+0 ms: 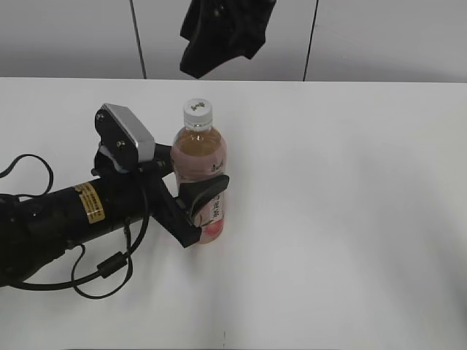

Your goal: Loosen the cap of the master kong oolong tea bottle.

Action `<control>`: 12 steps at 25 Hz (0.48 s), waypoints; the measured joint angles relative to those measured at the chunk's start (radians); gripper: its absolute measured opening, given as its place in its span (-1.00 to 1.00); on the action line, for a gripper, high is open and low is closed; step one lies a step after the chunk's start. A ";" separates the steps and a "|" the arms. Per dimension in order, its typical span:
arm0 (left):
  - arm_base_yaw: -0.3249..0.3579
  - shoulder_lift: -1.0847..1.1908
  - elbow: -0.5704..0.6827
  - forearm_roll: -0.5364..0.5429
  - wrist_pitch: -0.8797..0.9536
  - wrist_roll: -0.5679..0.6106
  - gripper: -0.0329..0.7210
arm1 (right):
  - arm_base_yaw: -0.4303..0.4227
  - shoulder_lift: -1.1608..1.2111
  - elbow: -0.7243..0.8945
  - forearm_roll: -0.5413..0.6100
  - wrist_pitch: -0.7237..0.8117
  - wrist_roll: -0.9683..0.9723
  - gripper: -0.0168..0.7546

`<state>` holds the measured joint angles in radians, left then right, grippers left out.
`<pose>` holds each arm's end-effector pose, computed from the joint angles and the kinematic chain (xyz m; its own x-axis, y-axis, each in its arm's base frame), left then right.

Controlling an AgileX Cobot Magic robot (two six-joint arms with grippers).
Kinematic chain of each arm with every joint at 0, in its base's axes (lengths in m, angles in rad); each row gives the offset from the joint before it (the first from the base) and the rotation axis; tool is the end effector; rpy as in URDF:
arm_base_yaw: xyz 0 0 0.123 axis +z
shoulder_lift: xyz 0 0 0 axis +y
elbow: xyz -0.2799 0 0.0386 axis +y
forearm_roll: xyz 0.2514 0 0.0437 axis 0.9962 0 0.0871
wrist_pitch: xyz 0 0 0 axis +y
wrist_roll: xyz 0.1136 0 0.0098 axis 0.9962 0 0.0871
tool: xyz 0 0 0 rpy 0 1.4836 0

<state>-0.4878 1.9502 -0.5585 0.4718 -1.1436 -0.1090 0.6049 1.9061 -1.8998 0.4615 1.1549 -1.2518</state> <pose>0.2684 -0.1958 0.1077 -0.1022 0.1564 -0.9824 0.7984 0.6019 0.0128 0.3302 0.2848 0.3273 0.2519 -0.7909 -0.5577 -0.9554 -0.1115 -0.2734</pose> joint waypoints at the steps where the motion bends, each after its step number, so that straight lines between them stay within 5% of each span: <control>1: 0.000 0.000 0.000 0.000 0.000 0.000 0.16 | 0.000 0.000 -0.008 0.005 -0.004 -0.031 0.10; 12: 0.000 0.000 0.000 -0.001 0.001 -0.002 0.16 | 0.000 0.000 -0.020 0.006 0.056 -0.227 0.10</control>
<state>-0.4878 1.9502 -0.5585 0.4706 -1.1426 -0.1112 0.6049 1.9061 -1.9193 0.4671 1.2114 -1.4784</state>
